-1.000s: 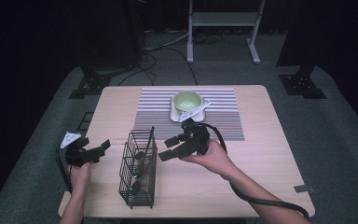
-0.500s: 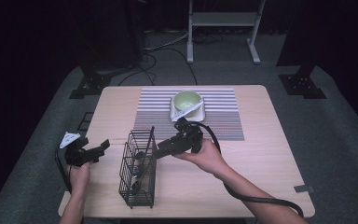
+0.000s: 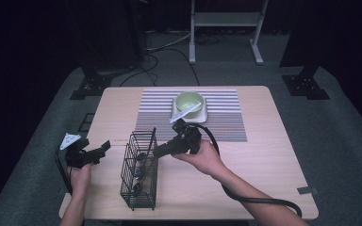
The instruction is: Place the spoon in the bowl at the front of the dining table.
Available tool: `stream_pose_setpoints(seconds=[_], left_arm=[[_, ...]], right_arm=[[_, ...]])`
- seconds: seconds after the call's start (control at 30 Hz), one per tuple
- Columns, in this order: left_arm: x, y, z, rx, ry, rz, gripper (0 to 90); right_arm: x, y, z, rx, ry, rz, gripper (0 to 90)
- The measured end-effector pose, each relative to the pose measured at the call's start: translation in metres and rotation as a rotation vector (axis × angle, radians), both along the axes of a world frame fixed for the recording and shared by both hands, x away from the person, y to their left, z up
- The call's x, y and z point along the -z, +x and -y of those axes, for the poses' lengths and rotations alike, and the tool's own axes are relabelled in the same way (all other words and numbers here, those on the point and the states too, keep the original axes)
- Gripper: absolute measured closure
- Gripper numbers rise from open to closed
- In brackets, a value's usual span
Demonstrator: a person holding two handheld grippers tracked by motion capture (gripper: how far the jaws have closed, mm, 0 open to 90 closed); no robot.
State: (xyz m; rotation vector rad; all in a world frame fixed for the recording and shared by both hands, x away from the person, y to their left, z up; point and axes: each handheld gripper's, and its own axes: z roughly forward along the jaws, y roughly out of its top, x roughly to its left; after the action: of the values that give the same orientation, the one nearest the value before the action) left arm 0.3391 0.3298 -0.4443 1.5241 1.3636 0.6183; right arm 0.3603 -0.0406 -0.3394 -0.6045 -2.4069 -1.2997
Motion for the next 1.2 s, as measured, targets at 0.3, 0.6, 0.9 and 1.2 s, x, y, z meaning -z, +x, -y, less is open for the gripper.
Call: stream_pose_setpoints(seconds=[0.3, 0.6, 0.9, 1.2], left_arm=[[0.000, 0.000, 0.000, -0.001, -0.002, 0.000, 0.0], [0.000, 0.000, 0.000, -0.002, 0.000, 0.002, 0.0], [0.000, 0.000, -0.001, -0.002, -0.001, 0.000, 0.0], [0.001, 0.000, 0.000, -0.003, -0.002, 0.000, 0.0]], right_arm=[[-0.001, -0.002, -0.002, 0.001, 0.012, 0.022, 86.9], [-0.009, -0.006, -0.001, 0.009, 0.041, 0.043, 88.8], [-0.020, -0.001, 0.008, 0.041, 0.102, 0.035, 88.9], [-0.034, 0.004, 0.019, 0.065, 0.167, 0.022, 88.9]])
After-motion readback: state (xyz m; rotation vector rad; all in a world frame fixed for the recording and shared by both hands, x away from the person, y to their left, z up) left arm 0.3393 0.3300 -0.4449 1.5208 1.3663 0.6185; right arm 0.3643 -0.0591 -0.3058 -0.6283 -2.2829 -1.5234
